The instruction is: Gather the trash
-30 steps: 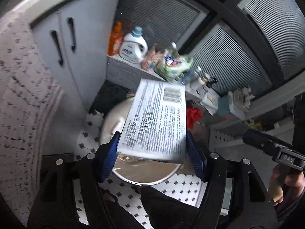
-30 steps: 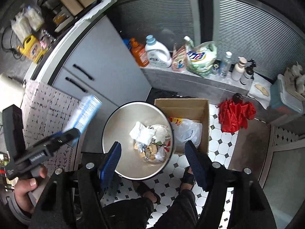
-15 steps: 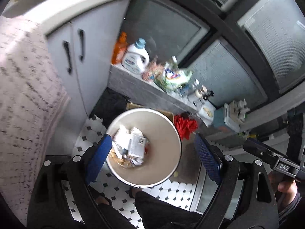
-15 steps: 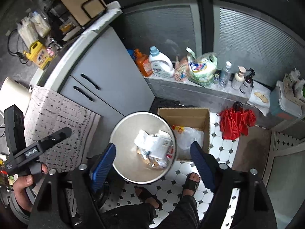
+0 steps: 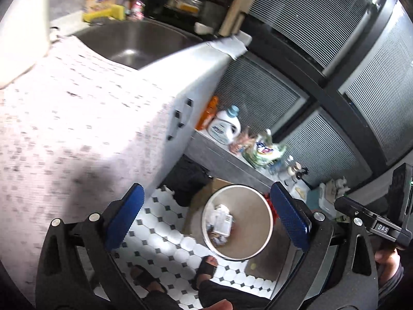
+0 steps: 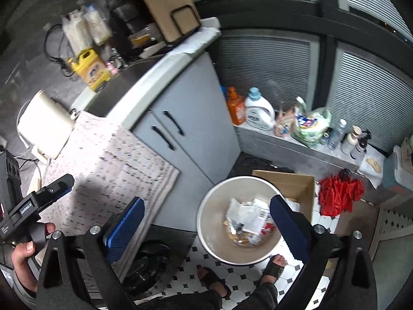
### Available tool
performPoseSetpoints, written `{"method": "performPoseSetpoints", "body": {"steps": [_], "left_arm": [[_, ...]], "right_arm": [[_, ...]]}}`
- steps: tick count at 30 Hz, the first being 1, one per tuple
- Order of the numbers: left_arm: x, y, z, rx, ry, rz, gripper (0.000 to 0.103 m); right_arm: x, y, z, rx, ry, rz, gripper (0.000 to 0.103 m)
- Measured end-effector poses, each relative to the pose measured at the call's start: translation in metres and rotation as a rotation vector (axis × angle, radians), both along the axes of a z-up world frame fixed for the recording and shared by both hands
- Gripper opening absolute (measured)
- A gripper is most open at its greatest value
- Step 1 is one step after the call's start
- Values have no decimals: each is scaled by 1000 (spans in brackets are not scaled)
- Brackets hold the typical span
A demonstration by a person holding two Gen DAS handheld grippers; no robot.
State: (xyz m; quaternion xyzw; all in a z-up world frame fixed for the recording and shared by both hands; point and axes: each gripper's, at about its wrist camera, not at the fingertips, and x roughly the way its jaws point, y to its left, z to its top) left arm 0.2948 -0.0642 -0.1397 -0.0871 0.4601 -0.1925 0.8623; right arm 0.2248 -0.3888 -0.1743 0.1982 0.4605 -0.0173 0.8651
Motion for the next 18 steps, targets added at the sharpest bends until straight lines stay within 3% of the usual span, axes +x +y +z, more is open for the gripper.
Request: {"method": "performPoseSetpoints", "body": {"steps": [11,18], "left_arm": [[-17,81,54,77,-85,50,97],[-47,121,84,73,-131,167,97]], "right_arm": [[14,77,34,11,-40,12,95],[15,113,71,-7,-106,92,95]]}}
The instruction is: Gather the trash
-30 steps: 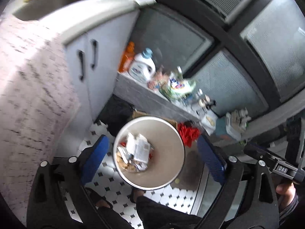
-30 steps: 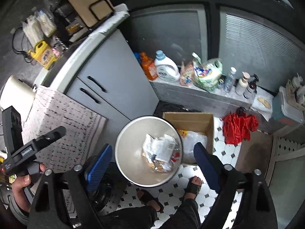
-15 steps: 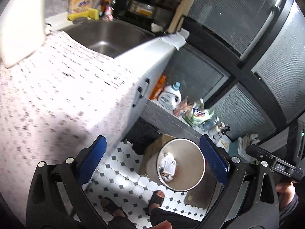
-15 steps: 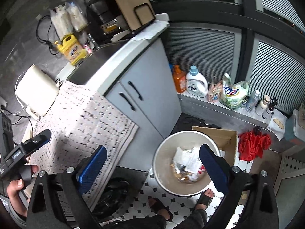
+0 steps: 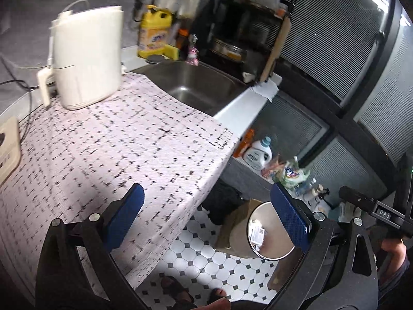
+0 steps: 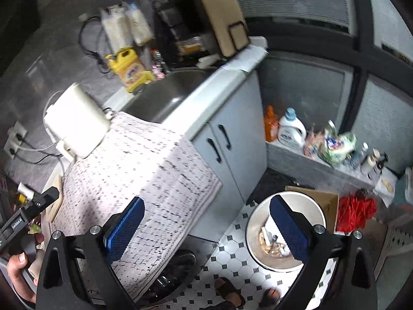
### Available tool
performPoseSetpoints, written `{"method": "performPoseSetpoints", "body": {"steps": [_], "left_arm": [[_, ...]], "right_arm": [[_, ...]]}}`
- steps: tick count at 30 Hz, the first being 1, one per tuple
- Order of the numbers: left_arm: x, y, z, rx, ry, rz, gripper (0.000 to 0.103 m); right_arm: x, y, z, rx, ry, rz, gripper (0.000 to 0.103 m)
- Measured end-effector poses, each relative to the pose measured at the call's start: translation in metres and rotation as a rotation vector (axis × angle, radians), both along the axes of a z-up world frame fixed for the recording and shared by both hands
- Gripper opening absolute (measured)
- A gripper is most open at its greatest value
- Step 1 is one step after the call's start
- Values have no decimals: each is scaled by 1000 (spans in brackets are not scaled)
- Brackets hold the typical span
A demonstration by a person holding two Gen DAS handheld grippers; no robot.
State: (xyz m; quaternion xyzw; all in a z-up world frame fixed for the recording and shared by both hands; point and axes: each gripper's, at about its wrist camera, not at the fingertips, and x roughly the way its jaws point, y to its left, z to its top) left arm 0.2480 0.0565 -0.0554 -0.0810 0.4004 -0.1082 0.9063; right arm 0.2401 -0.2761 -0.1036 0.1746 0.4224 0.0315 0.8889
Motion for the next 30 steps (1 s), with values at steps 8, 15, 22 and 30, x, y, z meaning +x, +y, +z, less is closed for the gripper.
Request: {"method": "performPoseSetpoints", "body": {"steps": [8,15,22,30], "left_arm": [[-64,22,41,0,-103,184,97],[-122,24,66,29,-158,269,97],[-173,20,77,41,-207,338,97],[-212,6,88,59,-263,380,97]], "right_arm": [[-18,30,48,-61,-111,133,95],[-49,40,78,-53,-176,223,95],[-86,46,93,-67,-224,284,95],[-122,44,106,-69,-284,359,95]]}}
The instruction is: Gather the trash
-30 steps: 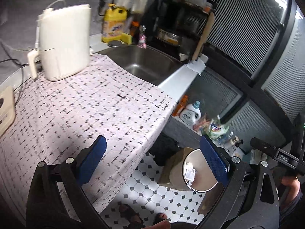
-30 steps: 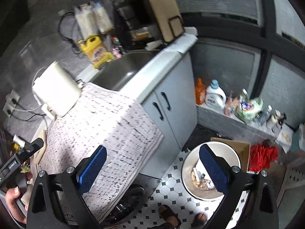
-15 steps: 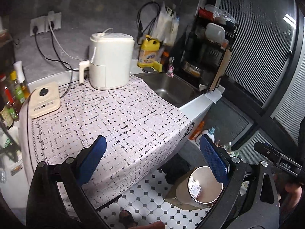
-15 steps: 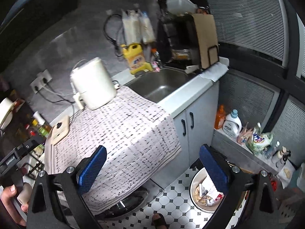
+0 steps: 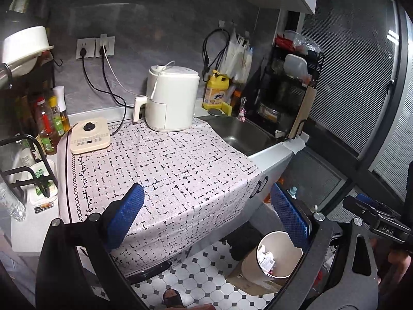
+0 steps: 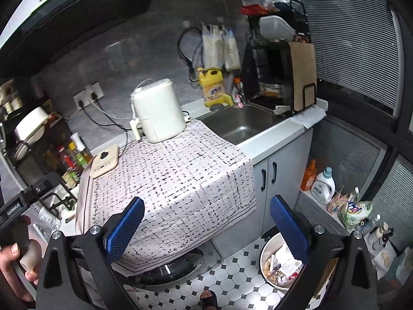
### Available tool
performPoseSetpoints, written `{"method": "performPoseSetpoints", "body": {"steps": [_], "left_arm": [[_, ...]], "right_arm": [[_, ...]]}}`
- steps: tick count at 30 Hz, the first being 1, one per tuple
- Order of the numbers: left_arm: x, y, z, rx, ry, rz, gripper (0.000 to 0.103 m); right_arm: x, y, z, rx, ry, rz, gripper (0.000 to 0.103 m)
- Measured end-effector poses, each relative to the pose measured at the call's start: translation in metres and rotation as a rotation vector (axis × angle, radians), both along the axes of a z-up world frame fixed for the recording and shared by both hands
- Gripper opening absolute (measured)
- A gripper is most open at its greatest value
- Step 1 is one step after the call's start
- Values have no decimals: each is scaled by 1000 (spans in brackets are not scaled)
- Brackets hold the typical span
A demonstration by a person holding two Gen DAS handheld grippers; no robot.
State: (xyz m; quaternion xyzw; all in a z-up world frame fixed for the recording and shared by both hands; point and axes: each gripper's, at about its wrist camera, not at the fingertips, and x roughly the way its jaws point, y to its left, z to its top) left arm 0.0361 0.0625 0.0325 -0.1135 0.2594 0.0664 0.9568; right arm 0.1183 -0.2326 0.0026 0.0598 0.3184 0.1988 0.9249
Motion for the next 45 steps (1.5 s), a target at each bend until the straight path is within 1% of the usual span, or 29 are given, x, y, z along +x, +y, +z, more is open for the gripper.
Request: {"method": "performPoseSetpoints", "body": {"steps": [5,12,18,29,40,45], "left_arm": [[-12,-6,2,8,-19,5,97],[-20,-8,4,1,-31,25,97],[-23,-11,3,2,-26,32,97],[-25,-13,3,4,-22,41,97],[-31,-11,2,4,-20,68,97],[-31,-11,2,6,-18,66,97]], "right_arm": [[-13,-2,6,7,-27,19,95],[-17,-2,12,4,-36,49,95],[-16,-2,12,7,-39,64,95],[-16,-3,8,21,-30,90,95],[-15,0,3,12,-26,88,95],[-16,0,0,12,-23,84,95]]}}
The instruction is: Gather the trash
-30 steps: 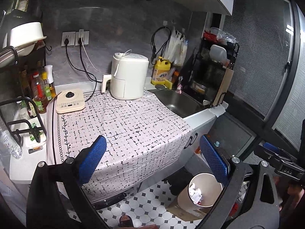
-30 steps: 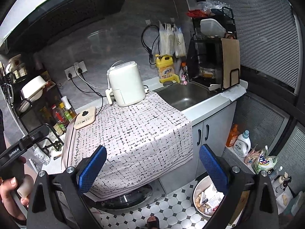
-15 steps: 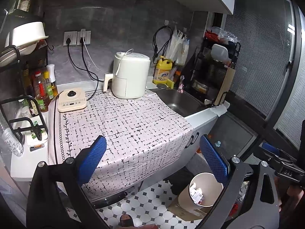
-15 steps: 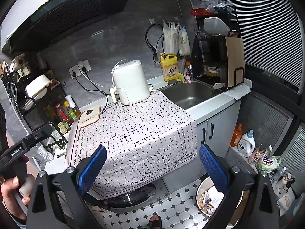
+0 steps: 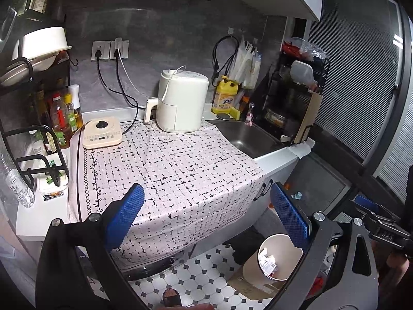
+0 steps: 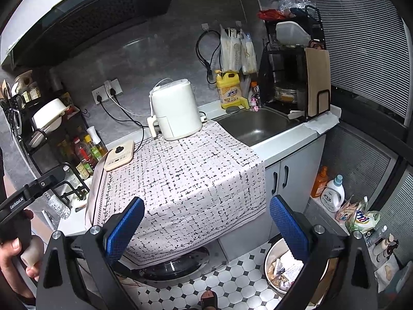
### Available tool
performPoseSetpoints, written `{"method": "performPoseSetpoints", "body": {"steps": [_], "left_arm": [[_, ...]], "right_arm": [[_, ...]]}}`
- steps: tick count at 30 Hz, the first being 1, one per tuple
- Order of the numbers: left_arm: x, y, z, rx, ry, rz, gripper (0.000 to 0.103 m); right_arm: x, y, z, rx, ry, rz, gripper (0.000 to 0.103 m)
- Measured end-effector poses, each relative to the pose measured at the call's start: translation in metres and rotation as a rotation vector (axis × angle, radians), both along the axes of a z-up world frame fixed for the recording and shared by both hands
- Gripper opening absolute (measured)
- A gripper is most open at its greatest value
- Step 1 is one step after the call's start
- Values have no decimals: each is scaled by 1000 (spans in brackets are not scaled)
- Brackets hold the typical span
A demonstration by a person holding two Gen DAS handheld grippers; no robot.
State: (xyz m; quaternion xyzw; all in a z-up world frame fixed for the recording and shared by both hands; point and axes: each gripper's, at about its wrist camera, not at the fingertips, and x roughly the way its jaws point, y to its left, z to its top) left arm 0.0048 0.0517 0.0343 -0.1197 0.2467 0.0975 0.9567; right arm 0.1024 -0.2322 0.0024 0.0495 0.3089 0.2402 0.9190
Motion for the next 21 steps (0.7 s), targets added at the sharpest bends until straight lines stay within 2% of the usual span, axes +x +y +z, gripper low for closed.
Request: {"method": "performPoseSetpoints", "body": {"steps": [13,21], "left_arm": [[4,-8,-2,-6,0,-8,97],[2,-15,3,0,5,21,97]], "right_arm": [[0,-11,-4,13,15,-14,95],[5,-12,-4,16,19,7,95]]}}
